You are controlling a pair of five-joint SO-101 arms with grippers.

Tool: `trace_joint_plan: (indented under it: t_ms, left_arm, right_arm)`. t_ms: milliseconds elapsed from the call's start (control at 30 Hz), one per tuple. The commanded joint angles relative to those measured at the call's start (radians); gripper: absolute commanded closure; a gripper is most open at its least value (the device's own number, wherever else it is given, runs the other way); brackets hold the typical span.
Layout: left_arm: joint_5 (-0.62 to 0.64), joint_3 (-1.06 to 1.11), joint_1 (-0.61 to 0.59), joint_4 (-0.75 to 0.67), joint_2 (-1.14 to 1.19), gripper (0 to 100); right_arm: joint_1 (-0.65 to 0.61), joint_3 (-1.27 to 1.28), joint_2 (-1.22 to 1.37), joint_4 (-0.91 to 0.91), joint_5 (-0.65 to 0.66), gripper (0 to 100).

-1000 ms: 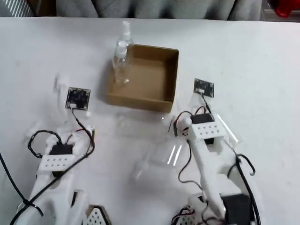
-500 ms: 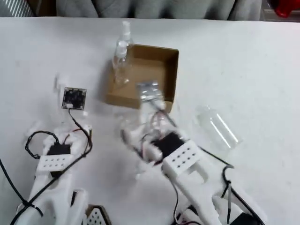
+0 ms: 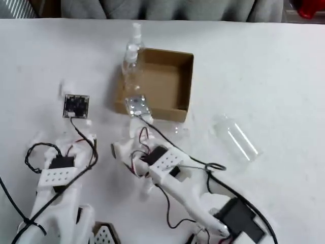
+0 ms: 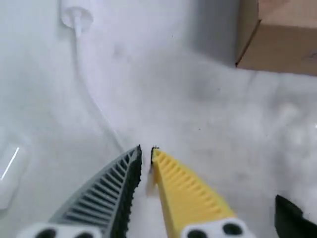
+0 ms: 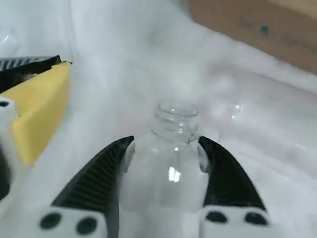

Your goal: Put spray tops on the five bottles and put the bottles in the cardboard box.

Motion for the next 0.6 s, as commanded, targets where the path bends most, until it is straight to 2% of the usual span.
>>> trace_joint_plan:
  t_ms: [0,100,233,400,467,567]
  left_arm:
    - [0.002,-0.014,-0.015,-0.029,-0.038,96]
    - [0.002,-0.014,-0.015,-0.029,-0.038,96]
    - [0.002,-0.014,-0.015,-0.029,-0.038,96]
    - [0.002,-0.014,-0.015,-0.031,-0.038,96]
    - [0.002,-0.014,-0.015,-0.031,-0.038,96]
    - [0.002,-0.014,-0.015,-0.031,-0.038,96]
  right_arm:
    - [-0.007,-0.048,0.031,-0.085,-0.006,73.8]
    - [-0.007,-0.051,0.045,-0.108,-0.008,68.3]
    - [-0.004,-0.054,-0.022,-0.097,-0.064,67.9]
    - [-0.001,-0.058,-0.186,0.056,-0.061,67.9]
    - [0.001,-0.058,-0.277,0.147,0.0,68.0]
    - [0.03,-0.058,-0.418,0.344,0.21,68.0]
